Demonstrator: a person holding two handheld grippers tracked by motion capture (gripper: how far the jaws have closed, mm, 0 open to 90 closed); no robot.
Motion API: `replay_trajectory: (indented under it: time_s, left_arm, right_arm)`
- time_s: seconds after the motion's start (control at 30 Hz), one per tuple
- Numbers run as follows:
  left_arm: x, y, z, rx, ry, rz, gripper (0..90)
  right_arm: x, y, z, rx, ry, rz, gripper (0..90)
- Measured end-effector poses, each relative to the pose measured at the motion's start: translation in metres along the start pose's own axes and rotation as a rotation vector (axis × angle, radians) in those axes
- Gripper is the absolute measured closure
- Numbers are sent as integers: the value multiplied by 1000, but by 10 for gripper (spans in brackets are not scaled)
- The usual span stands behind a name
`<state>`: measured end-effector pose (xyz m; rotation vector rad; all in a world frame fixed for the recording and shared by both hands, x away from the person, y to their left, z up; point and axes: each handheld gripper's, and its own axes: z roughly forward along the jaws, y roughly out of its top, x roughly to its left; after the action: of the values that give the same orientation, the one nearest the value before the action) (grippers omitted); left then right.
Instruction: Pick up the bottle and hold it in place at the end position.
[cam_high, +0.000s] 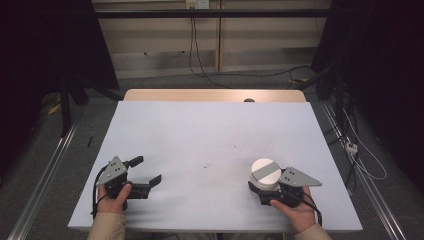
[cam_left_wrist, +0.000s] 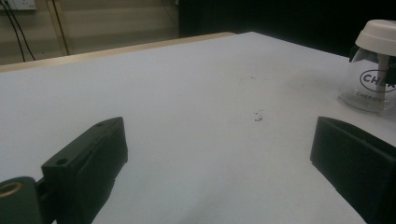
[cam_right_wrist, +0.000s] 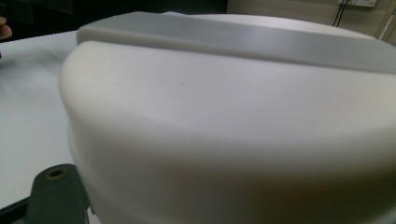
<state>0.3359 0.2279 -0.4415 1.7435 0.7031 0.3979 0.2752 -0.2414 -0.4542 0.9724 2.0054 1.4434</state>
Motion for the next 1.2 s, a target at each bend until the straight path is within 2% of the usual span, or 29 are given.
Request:
replay_trajectory:
  time_s: [0.1, 0.2, 0.47, 0.9, 1.0, 1.2]
  left_arm:
    - [-1, 0, 1, -2, -1, -3, 38]
    - [-1, 1, 2, -2, -7, 7, 38]
    - [0, 1, 1, -15, -7, -7, 38]
    - [0, 2, 3, -15, -18, -2, 37]
    - [0, 2, 3, -5, -18, 12, 38]
    - [0, 2, 3, -11, -21, 4, 37]
  right_arm:
    - [-1, 5, 3, -17, 0, 10, 181]
    - [-1, 10, 9, -24, 4, -1, 182]
    - [1, 18, 24, -19, 22, -10, 182]
    - [3, 30, 46, -24, 47, -19, 182]
    - [4, 33, 52, -23, 52, -17, 182]
    - [4, 36, 61, -23, 58, -20, 182]
